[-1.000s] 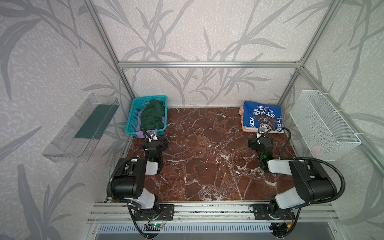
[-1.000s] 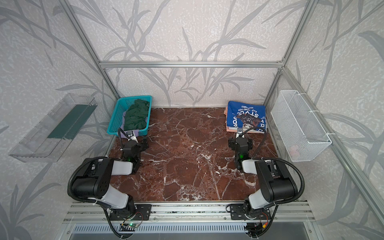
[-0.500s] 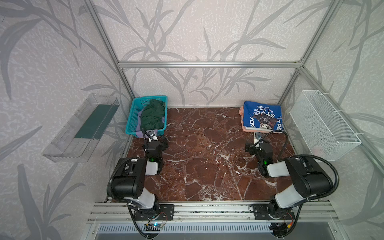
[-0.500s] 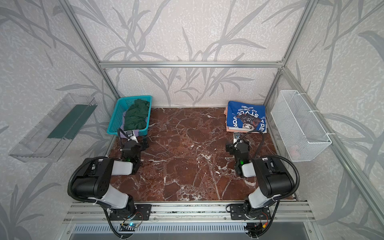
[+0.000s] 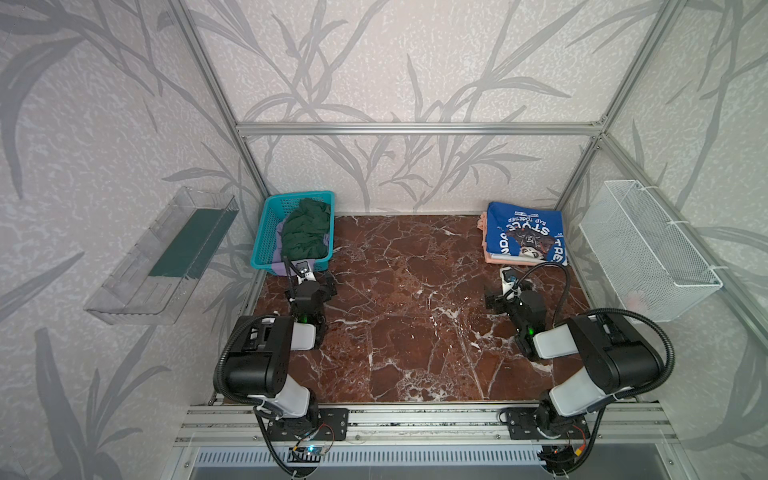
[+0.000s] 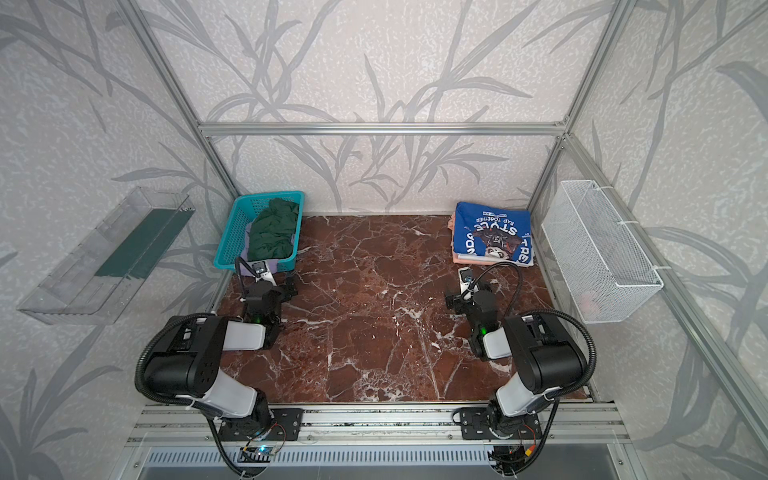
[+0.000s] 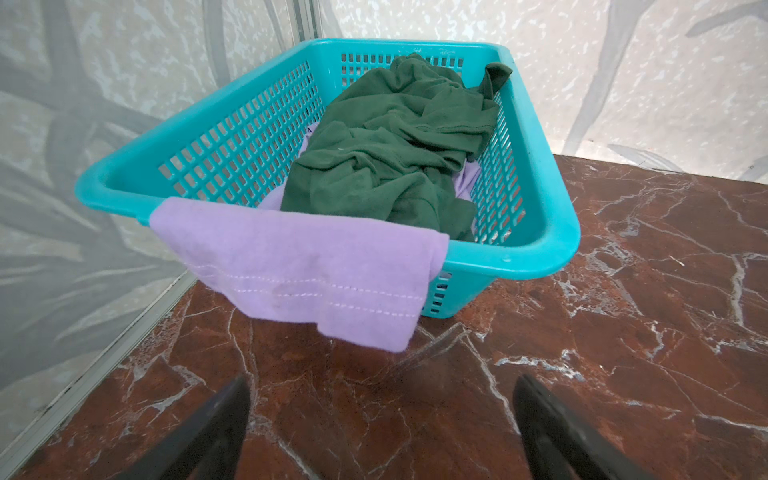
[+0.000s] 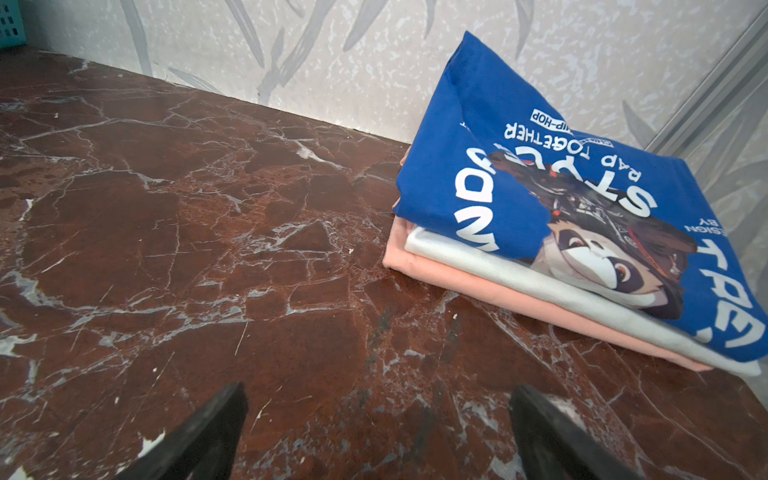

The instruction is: Fold and stack the t-shirts

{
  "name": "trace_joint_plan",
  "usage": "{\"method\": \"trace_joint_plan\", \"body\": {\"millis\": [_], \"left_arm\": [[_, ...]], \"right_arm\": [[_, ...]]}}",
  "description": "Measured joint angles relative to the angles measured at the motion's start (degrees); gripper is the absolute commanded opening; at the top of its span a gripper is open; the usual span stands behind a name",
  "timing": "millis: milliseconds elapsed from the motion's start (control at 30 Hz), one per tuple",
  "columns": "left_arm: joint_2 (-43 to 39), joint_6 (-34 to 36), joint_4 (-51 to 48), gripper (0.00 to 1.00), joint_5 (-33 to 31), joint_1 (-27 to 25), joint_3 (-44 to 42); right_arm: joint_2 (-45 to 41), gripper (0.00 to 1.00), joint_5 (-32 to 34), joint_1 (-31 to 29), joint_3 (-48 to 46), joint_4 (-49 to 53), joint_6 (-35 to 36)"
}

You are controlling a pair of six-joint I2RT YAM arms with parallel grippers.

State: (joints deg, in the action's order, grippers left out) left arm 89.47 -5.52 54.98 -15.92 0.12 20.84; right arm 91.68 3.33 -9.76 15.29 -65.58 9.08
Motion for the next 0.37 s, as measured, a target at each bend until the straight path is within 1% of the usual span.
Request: {"method": "trace_joint_plan", "body": {"millis": [167, 367], "left_arm": [[0.0, 0.0, 0.0, 0.99, 0.0, 0.0, 0.0], [0.0, 0.0, 0.0, 0.99, 0.0, 0.0, 0.0]], "right_arm": [[0.0, 0.99, -0.1, 0.3, 1.3, 1.8, -0.2], [0.0, 0.99, -1.9, 2.5, 5.0, 6.4, -1.7]]}}
